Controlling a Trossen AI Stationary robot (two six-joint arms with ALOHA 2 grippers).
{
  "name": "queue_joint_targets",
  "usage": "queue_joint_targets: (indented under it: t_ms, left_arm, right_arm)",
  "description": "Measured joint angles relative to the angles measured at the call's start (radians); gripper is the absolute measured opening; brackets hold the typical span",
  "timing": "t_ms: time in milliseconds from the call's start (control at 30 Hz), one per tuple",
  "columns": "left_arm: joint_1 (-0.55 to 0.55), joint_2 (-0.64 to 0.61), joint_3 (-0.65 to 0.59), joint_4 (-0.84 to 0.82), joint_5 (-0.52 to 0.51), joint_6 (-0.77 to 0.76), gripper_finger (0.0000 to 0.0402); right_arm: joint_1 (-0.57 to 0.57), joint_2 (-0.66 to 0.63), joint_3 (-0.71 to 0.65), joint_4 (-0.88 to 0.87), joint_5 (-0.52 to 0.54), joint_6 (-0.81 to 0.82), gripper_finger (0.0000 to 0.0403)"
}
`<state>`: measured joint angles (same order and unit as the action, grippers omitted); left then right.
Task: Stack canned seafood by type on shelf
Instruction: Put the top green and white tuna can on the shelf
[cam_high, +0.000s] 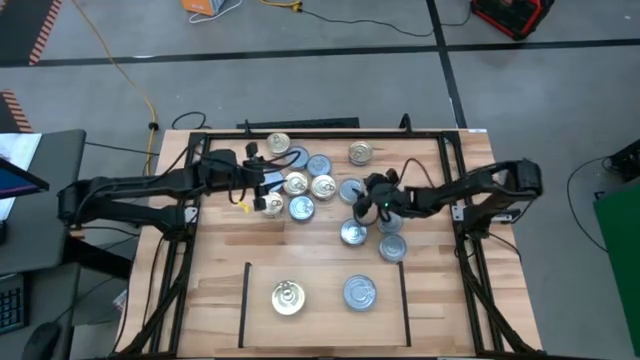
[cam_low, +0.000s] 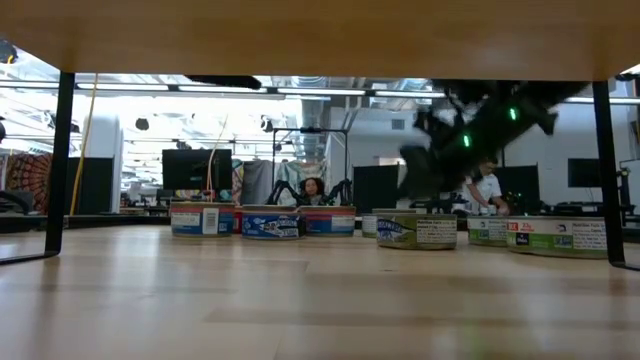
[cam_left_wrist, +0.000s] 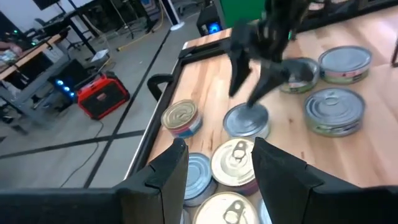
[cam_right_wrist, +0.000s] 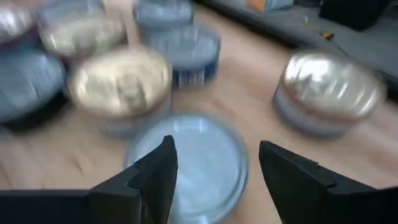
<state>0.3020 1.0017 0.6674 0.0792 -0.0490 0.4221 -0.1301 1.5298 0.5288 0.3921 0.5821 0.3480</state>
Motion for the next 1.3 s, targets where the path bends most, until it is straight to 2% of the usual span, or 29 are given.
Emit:
queue_joint_targets:
  t_ms: [100,233,400,567,767,1067,1133,1300]
  left_arm:
    - [0.018,0.033,0.0,0.002,0.028,0.002,0.0168]
    - [0.04,0.089,0.0,0.018,0.092,-0.022,0.0168]
    - [0.049,0.164,0.0,0.064,0.196,-0.041,0.0168]
    - [0.049,0.181,0.0,0.09,0.203,-0.054,0.0168]
    - [0.049,0.172,0.0,0.096,0.199,-0.065,0.0168]
    - [0.049,0.17,0.0,0.053,0.069,-0.043,0.0168]
    - [0.049,0.169,0.0,0.053,0.066,-0.038,0.0168]
    - [0.049,0.169,0.0,0.053,0.066,-0.037,0.0168]
  right_arm:
    - [-0.039,-0.077,0.042,-0.13,-0.031,-0.034,0.0255]
    - [-0.118,-0.139,0.075,-0.25,-0.158,0.0,0.0255]
    - [-0.202,-0.107,0.071,-0.294,-0.378,0.078,0.0248]
    - [-0.234,-0.033,0.073,-0.287,-0.483,0.113,0.0209]
    - [-0.231,0.046,0.076,-0.23,-0.483,0.137,0.0148]
    - [-0.257,-0.024,0.073,-0.33,-0.48,0.176,0.0022]
    - [-0.272,-0.032,0.074,-0.364,-0.481,0.201,0.0012]
    - [-0.315,-0.032,0.075,-0.402,-0.482,0.269,0.0022]
